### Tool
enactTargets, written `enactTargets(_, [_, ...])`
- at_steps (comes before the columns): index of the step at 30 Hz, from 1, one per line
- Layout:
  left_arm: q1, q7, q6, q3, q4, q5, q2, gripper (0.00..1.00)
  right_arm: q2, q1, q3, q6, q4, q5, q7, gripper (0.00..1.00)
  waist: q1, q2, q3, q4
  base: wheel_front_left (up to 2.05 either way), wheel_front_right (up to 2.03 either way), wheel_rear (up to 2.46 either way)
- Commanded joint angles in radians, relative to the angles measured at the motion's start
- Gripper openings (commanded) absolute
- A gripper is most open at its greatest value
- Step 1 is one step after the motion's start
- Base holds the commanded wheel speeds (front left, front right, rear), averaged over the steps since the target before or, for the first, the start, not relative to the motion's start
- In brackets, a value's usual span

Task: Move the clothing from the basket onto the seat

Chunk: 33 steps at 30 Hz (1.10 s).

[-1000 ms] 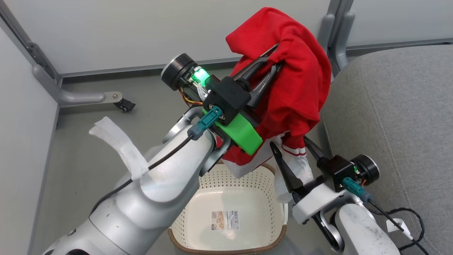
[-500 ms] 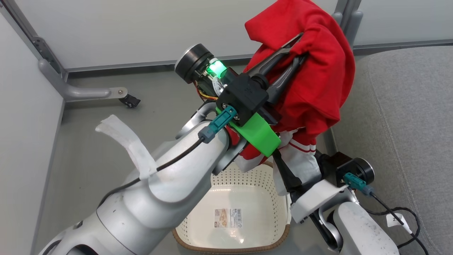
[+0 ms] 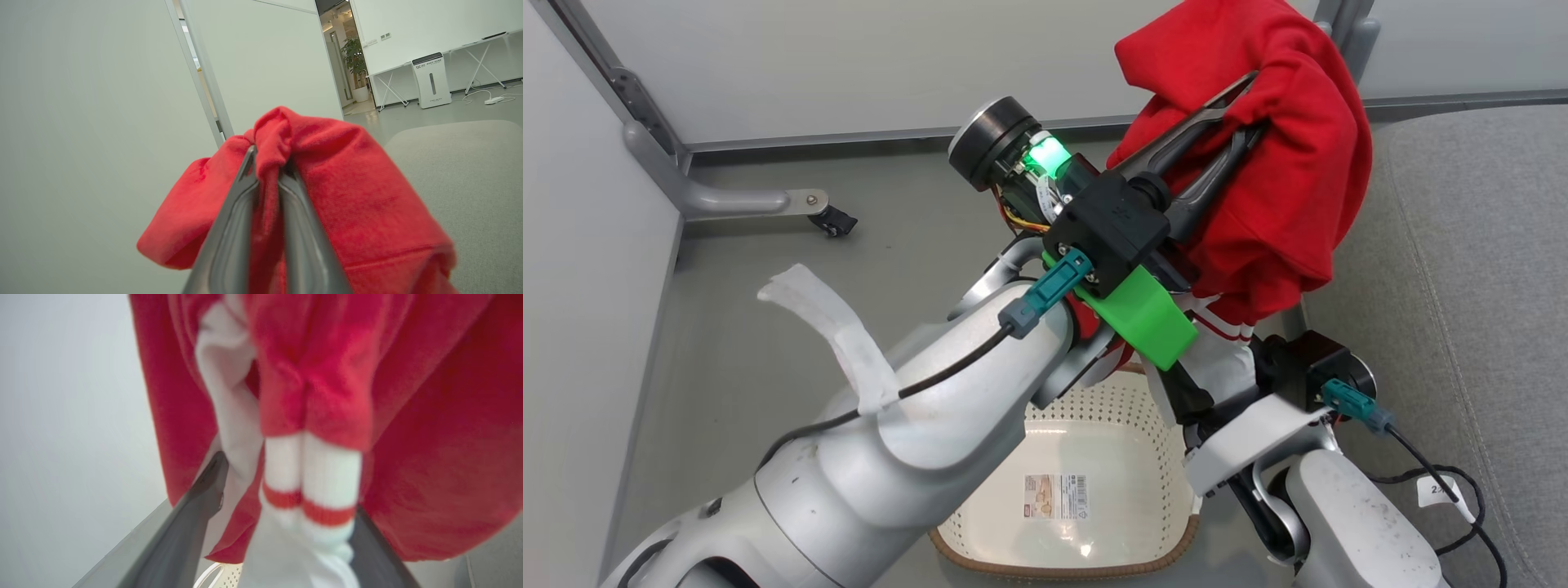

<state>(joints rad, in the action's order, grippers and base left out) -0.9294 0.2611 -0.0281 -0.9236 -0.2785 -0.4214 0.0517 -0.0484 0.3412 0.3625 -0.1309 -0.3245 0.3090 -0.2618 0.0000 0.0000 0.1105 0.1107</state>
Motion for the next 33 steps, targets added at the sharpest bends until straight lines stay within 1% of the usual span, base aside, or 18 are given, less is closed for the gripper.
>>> enactTargets(1, [-0.018,0.006,-0.008,0.0,0.0,-0.005,-0.002,0.0,-0.004,0.007,0.002,0.0,0.009,0.011,-0.005,0.41,0.0,0.0,-0.001,0.001,0.0,0.0,0.0])
enactTargets(2, [-0.018,0.006,-0.008,-0.001,0.0,-0.007,-0.002,0.0,-0.004,0.005,0.001,0.0,0.016,0.024,-0.005,0.0,0.0,0.0,-0.001,0.002,0.0,0.0,0.0])
enactTargets(13, [-0.013,0.006,-0.013,0.009,-0.016,-0.004,-0.002,0.0,-0.004,-0.001,0.014,0.0,0.042,0.035,-0.005,0.0,0.0,0.0,-0.002,-0.002,0.0,0.0,0.0])
enactTargets(30, [0.021,0.005,0.015,0.043,-0.092,0.019,-0.002,0.0,-0.004,-0.046,0.055,0.0,0.129,0.027,-0.005,0.0,0.0,0.0,0.0,-0.034,0.0,0.0,0.0])
enactTargets(31, [0.023,0.005,0.015,0.045,-0.096,0.024,-0.001,0.4,-0.004,-0.047,0.058,0.0,0.138,0.026,-0.005,0.0,0.0,0.0,0.001,-0.037,0.0,0.0,0.0])
enactTargets(32, [0.024,0.005,0.014,0.048,-0.098,0.028,-0.001,0.76,-0.004,-0.047,0.061,0.0,0.145,0.025,-0.005,0.0,0.0,0.0,0.001,-0.039,0.0,0.0,0.0])
enactTargets(33, [0.028,0.005,0.012,0.049,-0.102,0.031,-0.001,1.0,-0.003,-0.048,0.064,0.0,0.153,0.024,-0.005,0.0,0.0,0.0,0.002,-0.042,0.0,0.0,0.0])
